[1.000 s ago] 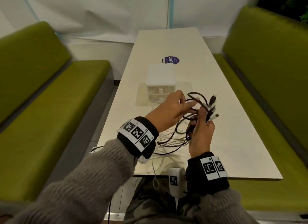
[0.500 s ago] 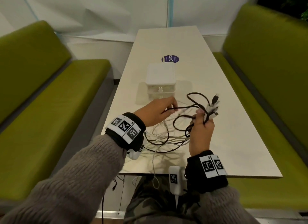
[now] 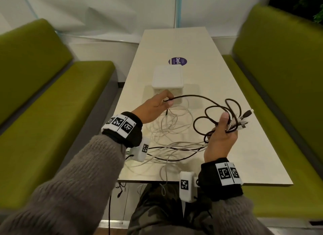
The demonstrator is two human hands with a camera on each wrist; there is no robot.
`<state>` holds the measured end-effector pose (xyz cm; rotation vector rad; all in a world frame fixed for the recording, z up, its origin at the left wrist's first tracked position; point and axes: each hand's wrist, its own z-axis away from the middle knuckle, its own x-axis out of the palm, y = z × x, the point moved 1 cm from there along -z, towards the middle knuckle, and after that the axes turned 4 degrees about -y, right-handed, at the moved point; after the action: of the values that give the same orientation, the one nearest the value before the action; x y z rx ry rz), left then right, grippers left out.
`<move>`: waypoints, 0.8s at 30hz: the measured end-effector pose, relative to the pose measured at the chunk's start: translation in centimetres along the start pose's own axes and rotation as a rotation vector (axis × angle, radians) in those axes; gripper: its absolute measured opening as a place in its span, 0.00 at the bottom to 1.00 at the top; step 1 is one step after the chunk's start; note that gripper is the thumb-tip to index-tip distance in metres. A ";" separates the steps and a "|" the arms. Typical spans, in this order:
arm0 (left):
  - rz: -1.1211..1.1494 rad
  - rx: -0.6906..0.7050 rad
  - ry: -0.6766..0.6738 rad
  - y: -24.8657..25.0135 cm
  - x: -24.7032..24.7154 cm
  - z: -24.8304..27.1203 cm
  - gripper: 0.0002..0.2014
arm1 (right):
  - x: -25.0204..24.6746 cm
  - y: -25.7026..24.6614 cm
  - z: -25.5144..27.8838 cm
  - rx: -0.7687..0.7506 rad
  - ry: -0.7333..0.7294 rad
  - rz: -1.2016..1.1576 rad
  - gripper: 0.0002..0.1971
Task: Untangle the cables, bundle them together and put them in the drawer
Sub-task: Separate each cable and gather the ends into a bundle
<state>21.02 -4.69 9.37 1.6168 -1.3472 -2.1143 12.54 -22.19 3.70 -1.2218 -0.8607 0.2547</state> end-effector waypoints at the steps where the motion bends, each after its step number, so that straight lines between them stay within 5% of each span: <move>1: -0.013 0.039 -0.002 0.5 0.1 0.0 0.05 | 0.2 -0.1 0.2 -0.012 -0.036 0.028 0.29; 4: -0.118 0.164 0.014 2.1 0.8 -0.1 0.07 | 1.0 -0.1 0.6 -0.008 -0.172 0.070 0.17; 7: -0.257 0.269 0.007 2.7 2.3 -0.5 0.11 | 1.7 -0.2 1.3 -0.065 -0.291 0.150 0.17; 11: -0.414 0.220 -0.041 2.7 3.5 -0.6 0.12 | 2.3 -0.2 1.6 -0.077 -0.382 0.189 0.11; 15: -0.303 0.328 -0.063 3.6 3.1 0.4 0.07 | 2.1 0.1 0.9 -0.088 -0.382 0.192 0.03; 18: -0.264 0.263 -0.077 3.2 3.0 1.4 0.11 | 1.7 -0.1 0.7 -0.074 -0.320 0.144 0.08; 24: -0.260 0.260 0.094 1.0 2.1 5.9 0.12 | 1.0 -0.5 1.3 -0.006 -0.487 0.179 0.04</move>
<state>14.90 -3.30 8.73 2.0687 -1.5043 -2.0310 12.20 -20.88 4.67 -1.2640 -1.1690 0.7160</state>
